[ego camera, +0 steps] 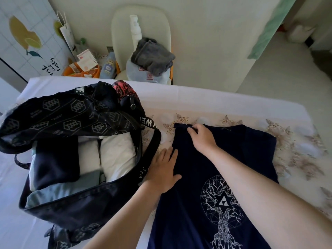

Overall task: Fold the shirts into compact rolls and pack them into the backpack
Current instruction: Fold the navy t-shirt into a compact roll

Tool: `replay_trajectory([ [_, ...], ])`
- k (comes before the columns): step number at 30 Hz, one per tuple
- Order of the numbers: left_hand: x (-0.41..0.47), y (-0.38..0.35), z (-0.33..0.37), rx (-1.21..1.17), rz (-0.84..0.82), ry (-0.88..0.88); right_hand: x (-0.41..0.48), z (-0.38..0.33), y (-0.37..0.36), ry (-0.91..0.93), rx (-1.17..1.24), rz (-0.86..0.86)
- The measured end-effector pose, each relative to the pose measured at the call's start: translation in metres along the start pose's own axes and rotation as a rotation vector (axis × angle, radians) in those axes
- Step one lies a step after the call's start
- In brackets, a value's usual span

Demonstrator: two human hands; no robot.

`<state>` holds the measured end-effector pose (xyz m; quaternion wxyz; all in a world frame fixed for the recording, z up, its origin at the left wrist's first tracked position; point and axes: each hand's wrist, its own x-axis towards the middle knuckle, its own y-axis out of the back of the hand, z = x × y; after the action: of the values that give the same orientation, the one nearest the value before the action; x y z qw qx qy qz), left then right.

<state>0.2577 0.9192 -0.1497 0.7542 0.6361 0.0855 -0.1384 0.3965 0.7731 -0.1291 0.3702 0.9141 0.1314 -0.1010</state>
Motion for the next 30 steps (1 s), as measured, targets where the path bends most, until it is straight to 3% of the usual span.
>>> replay_trajectory([
  [3,-0.001,-0.003,0.001,-0.028,0.113,-0.043,0.009,-0.012,0.008,0.028,-0.061,0.079],
  [8,0.005,-0.011,-0.003,-0.162,0.352,-0.219,0.013,0.002,0.013,0.154,-0.739,0.101],
  [10,0.004,-0.01,-0.003,-0.117,0.353,-0.267,0.014,0.008,0.007,0.281,-0.842,0.148],
  [14,0.007,-0.003,-0.001,-0.133,0.367,-0.244,0.017,0.0,-0.013,0.532,-0.777,0.15],
  [17,0.011,-0.004,-0.006,-0.155,0.359,-0.278,0.027,-0.011,-0.025,0.54,-0.84,0.158],
  [21,0.012,-0.008,-0.015,-0.203,0.289,-0.277,0.049,-0.024,-0.03,0.438,-0.772,0.138],
  [24,0.01,-0.006,-0.016,-0.166,0.291,-0.222,0.063,-0.038,-0.034,0.185,-0.566,0.171],
  [26,0.011,-0.004,-0.014,-0.143,0.302,-0.176,0.064,-0.041,-0.036,0.089,-0.632,0.168],
  [28,0.013,-0.003,-0.011,-0.112,0.34,-0.166,0.056,-0.037,-0.036,0.173,-0.686,0.215],
  [30,0.017,-0.004,-0.007,-0.079,0.342,-0.176,0.036,-0.029,-0.035,0.414,-0.618,0.304],
])
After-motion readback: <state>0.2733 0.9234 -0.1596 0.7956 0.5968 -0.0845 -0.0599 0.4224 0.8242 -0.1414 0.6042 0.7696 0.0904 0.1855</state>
